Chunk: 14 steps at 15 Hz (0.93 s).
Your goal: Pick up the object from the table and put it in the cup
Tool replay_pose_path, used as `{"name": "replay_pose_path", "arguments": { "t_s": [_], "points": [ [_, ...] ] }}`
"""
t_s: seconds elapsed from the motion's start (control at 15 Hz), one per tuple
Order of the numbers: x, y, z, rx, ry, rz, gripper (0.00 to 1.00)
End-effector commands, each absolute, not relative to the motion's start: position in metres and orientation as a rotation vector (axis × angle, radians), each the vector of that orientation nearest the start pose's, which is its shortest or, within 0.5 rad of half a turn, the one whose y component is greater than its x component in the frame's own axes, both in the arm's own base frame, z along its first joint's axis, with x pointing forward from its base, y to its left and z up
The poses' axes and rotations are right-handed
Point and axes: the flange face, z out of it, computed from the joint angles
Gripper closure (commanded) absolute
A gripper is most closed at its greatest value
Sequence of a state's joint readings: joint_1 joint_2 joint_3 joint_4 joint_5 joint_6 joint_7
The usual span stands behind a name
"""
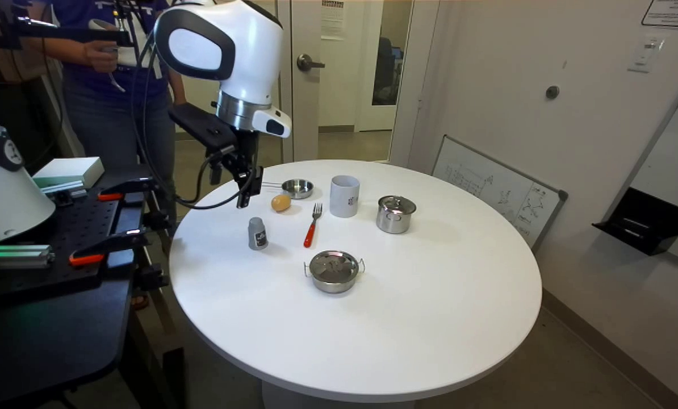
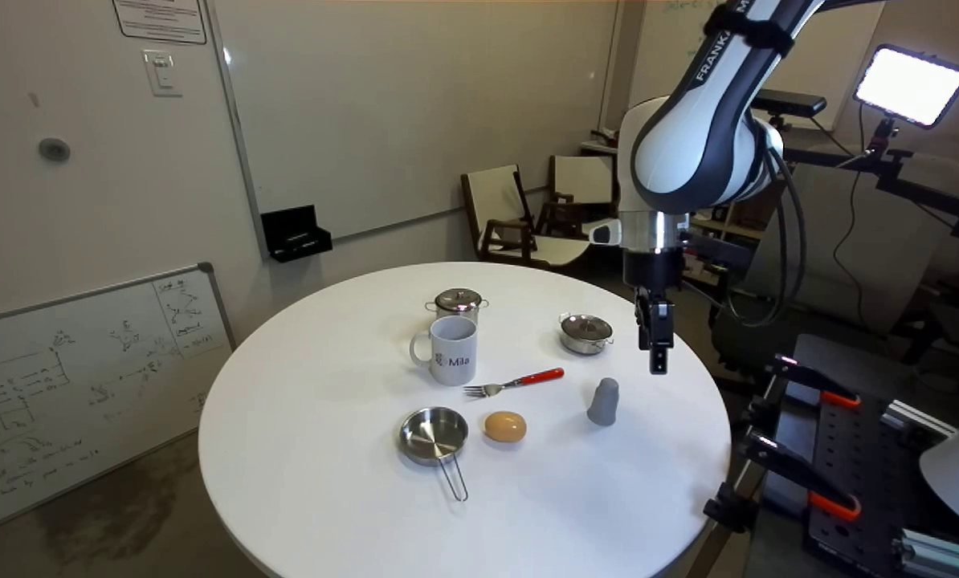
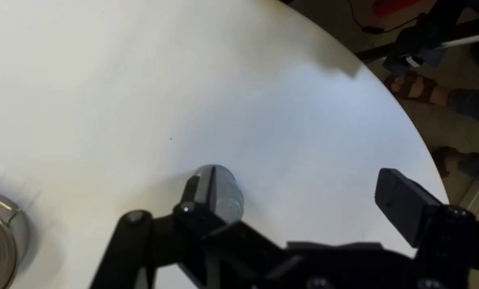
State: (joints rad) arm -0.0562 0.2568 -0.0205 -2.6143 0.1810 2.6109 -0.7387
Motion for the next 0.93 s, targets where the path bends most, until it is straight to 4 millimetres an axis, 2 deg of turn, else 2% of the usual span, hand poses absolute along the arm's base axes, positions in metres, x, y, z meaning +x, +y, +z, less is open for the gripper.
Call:
{"name": "replay_pose_path", "arguments": {
  "t_s": [0.0,0.4,0.87],
  "points": [
    [0.416,-0.039,0.122,-2.862,-0.738,0.312,0.00],
    [0.439,-0.040,0.102,-2.864,-0.732,0.310,0.00],
    [0.448,-0.030,0.080,-2.833,-0.736,0.339,0.00]
  ]
}}
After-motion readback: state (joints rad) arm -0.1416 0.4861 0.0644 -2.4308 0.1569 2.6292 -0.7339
